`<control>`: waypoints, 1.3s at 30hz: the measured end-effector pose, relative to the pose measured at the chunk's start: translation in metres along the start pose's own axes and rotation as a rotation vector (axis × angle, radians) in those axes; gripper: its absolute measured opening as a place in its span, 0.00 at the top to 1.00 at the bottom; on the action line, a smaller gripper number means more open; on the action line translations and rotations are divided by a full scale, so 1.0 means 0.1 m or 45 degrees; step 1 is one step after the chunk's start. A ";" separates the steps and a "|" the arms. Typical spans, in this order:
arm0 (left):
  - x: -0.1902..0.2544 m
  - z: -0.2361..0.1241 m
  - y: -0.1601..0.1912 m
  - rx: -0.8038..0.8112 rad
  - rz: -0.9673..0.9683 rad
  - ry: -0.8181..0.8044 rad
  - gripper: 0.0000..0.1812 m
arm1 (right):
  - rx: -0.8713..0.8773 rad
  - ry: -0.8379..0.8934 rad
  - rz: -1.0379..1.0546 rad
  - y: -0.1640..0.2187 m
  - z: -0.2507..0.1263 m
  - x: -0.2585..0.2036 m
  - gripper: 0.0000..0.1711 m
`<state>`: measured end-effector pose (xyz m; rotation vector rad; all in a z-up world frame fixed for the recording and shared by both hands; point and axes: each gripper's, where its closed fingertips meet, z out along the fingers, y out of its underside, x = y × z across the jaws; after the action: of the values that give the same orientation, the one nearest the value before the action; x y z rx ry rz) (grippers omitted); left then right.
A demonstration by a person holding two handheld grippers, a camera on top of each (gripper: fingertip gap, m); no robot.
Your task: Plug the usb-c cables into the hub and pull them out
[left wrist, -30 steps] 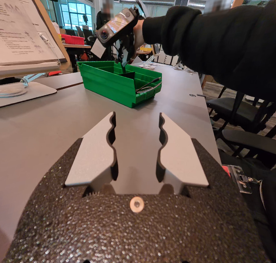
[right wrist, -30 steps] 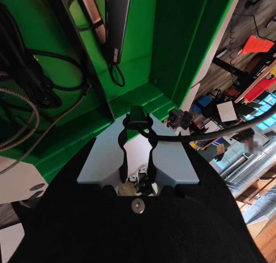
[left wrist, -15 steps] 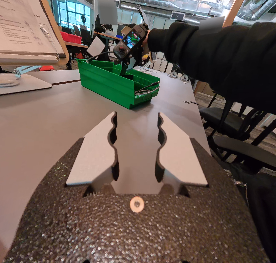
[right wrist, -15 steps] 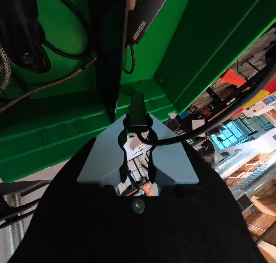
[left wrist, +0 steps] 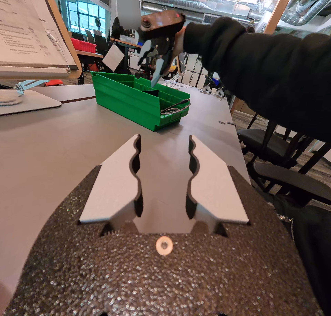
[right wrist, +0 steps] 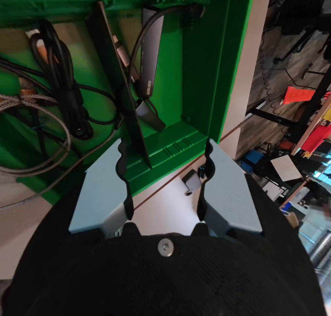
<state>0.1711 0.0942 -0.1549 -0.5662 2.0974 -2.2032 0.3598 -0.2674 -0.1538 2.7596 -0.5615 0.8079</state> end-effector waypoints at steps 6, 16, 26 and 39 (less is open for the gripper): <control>0.01 -0.01 -0.04 0.015 0.007 -0.010 0.72 | 0.462 0.203 0.509 -0.11 -0.62 -0.36 0.52; -0.12 0.14 0.24 -0.204 0.176 -0.264 0.68 | 0.806 0.317 1.303 0.63 -0.61 -1.77 0.50; 0.08 1.40 0.43 -0.299 0.147 -0.466 0.60 | 0.750 0.374 1.516 1.19 -0.51 -1.70 0.44; -0.57 2.66 0.50 -0.552 0.287 -0.734 0.87 | 0.715 0.416 1.421 1.14 -0.67 -1.66 0.44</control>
<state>0.2917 -0.1485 -0.2129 -0.8175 2.1589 -1.2626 0.1515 -0.3005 -0.1798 2.4406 -2.1203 1.7929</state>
